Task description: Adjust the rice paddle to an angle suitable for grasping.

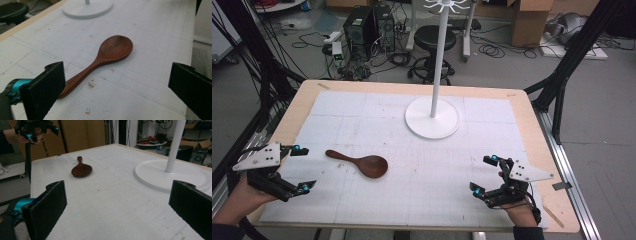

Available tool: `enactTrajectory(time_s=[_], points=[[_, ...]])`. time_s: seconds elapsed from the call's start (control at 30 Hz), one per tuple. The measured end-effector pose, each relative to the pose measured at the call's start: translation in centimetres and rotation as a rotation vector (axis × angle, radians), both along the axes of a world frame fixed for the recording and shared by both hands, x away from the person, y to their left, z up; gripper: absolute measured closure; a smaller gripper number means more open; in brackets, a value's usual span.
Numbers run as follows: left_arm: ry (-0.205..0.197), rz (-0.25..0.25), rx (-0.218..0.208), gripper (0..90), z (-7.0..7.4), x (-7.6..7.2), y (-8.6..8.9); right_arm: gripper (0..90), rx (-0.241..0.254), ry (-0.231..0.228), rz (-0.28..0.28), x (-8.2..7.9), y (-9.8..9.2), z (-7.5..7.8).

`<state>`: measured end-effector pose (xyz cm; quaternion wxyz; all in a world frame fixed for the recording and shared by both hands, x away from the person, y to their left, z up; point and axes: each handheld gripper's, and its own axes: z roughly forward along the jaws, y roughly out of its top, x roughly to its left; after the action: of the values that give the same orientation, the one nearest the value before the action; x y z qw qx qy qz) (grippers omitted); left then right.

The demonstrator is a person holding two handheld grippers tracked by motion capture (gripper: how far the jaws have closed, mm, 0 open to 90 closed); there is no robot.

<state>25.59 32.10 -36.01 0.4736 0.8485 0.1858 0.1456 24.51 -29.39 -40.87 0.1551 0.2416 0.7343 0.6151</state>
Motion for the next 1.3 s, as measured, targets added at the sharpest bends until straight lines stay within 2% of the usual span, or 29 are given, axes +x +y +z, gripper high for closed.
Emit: enactTrajectory(time_s=[0.07, 0.1, 0.43, 0.6, 0.8, 0.97, 1.13, 1.3], points=[[0.010, -0.022, 0.041, 1.8, 0.4, 0.4, -0.4, 0.5, -0.003, 0.002, 0.003, 0.0, 0.0, -0.1], [0.010, -0.022, 0.041, 1.8, 0.4, 0.4, -0.4, 0.5, -0.003, 0.002, 0.003, 0.0, 0.0, -0.1], [0.049, -0.080, 0.179, 1.7, 0.6, 1.9, -2.2, 0.5, -0.003, 0.011, 0.010, 0.1, -0.2, -0.3], [0.064, -0.113, 0.267, 1.7, 0.5, 2.7, -3.6, 0.5, -0.002, 0.010, 0.011, 0.1, -0.3, -0.3], [0.094, -0.139, 0.347, 1.8, 0.4, 3.8, -4.9, 0.5, -0.005, 0.011, 0.014, 0.1, -0.4, -0.4], [0.123, -0.157, 0.385, 1.8, 0.5, 4.5, -5.6, 0.5, -0.008, 0.014, 0.019, 0.1, -0.4, -0.5], [0.146, -0.180, 0.446, 1.9, 0.6, 5.2, -6.5, 0.5, -0.012, 0.024, 0.027, 0.1, -0.2, -0.6], [0.174, -0.204, 0.529, 2.3, 0.4, 6.0, -7.7, 0.5, -0.017, 0.024, 0.030, 0.2, -0.1, -0.7]])
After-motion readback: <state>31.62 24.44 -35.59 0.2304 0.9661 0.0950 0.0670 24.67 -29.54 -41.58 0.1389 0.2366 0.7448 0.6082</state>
